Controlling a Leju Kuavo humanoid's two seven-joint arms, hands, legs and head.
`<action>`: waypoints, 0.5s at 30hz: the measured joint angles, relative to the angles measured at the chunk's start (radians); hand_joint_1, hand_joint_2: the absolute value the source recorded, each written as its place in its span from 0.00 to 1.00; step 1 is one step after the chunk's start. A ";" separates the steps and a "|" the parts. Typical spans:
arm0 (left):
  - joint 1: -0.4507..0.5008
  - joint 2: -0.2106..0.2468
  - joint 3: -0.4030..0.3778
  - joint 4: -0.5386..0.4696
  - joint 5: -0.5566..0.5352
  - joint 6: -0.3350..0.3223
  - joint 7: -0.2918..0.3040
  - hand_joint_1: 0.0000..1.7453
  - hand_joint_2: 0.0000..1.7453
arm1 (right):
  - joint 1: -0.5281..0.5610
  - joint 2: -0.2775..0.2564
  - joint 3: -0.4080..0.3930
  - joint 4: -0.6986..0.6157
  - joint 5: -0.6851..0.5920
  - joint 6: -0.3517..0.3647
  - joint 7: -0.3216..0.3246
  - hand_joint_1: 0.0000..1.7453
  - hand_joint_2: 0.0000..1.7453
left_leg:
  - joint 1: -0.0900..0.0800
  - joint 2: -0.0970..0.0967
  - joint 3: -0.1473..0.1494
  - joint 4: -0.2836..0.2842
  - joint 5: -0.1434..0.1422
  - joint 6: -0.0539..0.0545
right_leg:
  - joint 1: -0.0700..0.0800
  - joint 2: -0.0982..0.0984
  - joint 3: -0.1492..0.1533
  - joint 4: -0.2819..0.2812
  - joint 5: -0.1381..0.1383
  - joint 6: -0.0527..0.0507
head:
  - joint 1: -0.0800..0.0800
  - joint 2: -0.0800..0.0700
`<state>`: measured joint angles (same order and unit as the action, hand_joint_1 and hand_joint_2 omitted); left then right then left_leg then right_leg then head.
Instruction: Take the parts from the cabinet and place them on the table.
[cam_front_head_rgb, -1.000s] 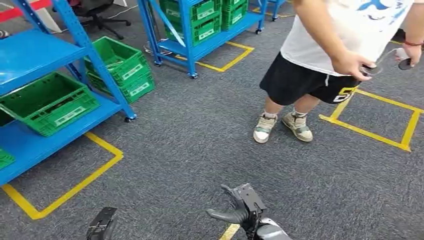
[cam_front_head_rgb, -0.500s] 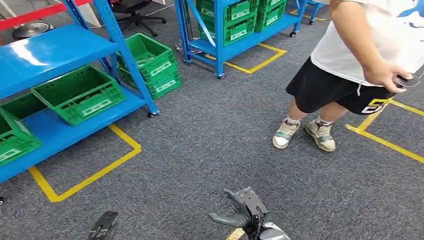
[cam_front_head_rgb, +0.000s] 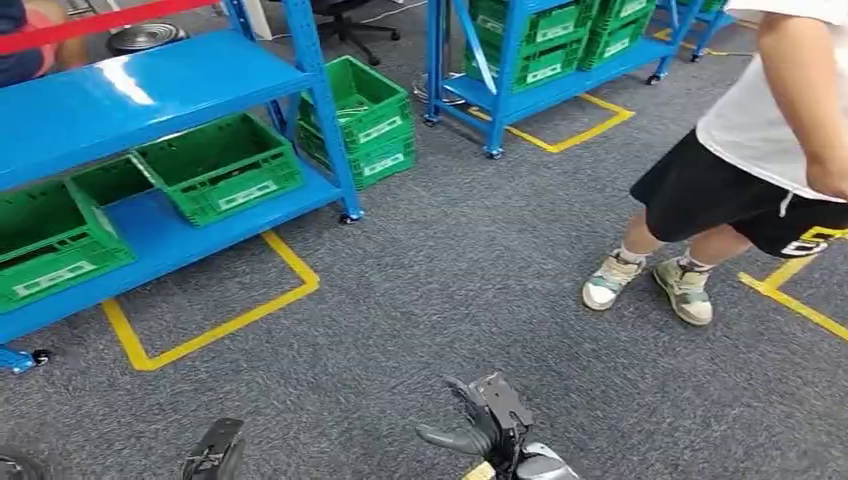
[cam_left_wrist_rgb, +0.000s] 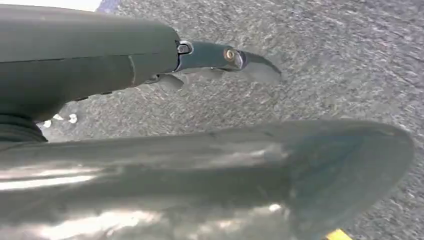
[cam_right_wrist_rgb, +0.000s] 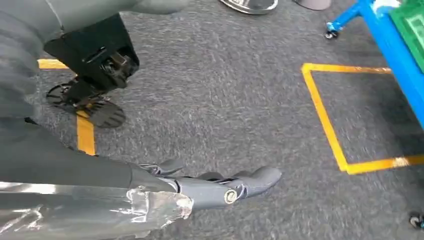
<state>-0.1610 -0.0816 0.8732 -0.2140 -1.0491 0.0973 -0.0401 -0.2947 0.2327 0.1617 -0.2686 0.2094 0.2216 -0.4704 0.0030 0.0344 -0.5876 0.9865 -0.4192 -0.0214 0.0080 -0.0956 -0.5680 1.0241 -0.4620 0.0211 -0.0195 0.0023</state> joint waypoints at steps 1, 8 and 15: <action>0.001 -0.002 0.000 0.000 0.000 0.000 0.000 0.00 0.00 | -0.001 0.000 0.000 -0.002 0.000 0.000 0.000 0.00 1.00 | 0.007 -0.009 0.003 -0.003 0.004 0.008 | -0.003 0.019 -0.007 0.012 -0.012 0.010 | 0.002 0.000; -0.003 -0.002 0.000 0.000 -0.002 -0.003 0.001 0.00 0.00 | 0.004 -0.001 0.000 -0.002 -0.005 0.000 0.000 0.00 1.00 | 0.009 -0.079 0.002 -0.001 0.006 0.019 | -0.009 0.093 -0.131 0.249 -0.079 0.018 | 0.008 0.000; -0.002 -0.003 0.000 0.000 -0.005 -0.003 0.001 0.00 0.00 | 0.000 -0.001 0.000 -0.002 -0.005 0.000 0.000 0.00 1.00 | 0.017 -0.134 -0.010 -0.004 0.017 -0.021 | -0.013 0.149 -0.016 0.011 0.010 -0.006 | 0.006 0.000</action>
<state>-0.1633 -0.0843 0.8732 -0.2140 -1.0544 0.0938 -0.0389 -0.2944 0.2319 0.1617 -0.2708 0.2041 0.2220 -0.4704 0.0196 -0.0999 -0.5978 0.9822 -0.4022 -0.0428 -0.0054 0.0532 -0.5843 1.0349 -0.4516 0.0152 -0.0134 0.0023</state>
